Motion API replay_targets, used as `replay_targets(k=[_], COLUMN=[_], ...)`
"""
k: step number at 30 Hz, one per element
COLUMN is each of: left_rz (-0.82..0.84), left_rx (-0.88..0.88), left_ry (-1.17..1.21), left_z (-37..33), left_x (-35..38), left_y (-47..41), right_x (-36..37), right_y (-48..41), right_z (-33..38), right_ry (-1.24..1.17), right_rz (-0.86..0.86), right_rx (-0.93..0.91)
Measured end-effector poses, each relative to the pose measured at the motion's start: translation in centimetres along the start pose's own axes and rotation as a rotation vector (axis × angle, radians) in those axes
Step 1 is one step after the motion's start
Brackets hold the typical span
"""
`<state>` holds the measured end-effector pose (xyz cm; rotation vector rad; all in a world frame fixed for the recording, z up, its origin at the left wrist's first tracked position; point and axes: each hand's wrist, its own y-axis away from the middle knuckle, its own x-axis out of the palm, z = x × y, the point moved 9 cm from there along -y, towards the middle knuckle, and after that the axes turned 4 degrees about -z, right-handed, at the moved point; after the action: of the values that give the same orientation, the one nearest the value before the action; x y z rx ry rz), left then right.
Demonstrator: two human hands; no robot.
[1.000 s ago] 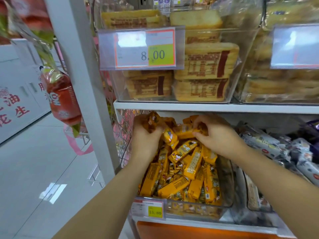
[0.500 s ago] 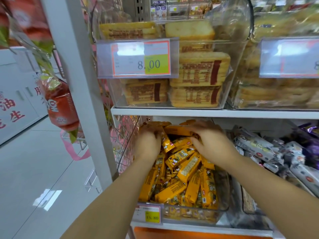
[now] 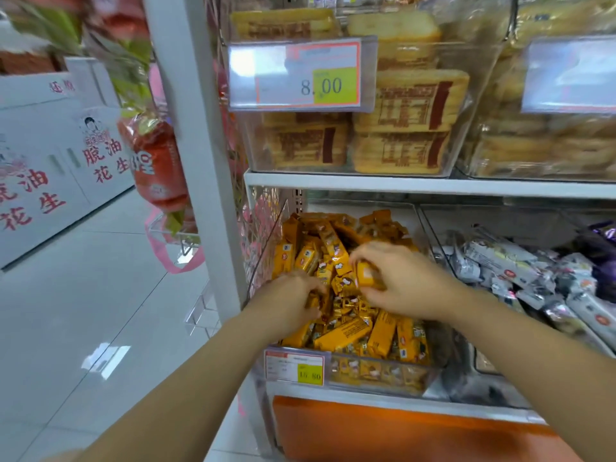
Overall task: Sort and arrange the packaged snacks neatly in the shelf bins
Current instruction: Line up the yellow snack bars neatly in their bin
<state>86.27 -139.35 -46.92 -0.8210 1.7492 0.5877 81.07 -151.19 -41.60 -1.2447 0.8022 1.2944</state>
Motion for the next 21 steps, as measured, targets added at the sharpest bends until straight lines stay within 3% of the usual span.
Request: replay_targets(k=[4,7,9,13,17,19,21], left_rz=[0.104,0.125,0.129,0.13,0.08,0.06,0.06], left_rx=[0.013,0.012,0.007,-0.009,-0.035,-0.05,-0.071], left_ry=[-0.107,-0.101,-0.101,-0.077,0.093,0.185,0.253], left_z=[0.0,0.1,0.2,0.5,0.8,1.0,1.3], left_x=[1.0,1.2,1.3,1.5,1.0,0.7,0.6], left_y=[0.1,0.1,0.0,-0.2,-0.3,-0.3,-0.3], right_x=[-4.6,-4.7,-3.4,0.0,-2.4,-1.1,2.4], right_y=[0.7,-0.6,-2.0,-2.9,-1.4,-0.7,0.2], right_z=[-2.0,-3.9,-5.2,-6.5,-2.5,0.4,2.5], right_ry=[-0.248,-0.161,-0.02,0.285,0.14,0.044,-0.005], right_rz=[-0.446,-0.539,-0.461,-0.092,-0.279,-0.141,0.17], right_rx=[0.153,0.222,0.256,0.304,0.148,-0.019,-0.1])
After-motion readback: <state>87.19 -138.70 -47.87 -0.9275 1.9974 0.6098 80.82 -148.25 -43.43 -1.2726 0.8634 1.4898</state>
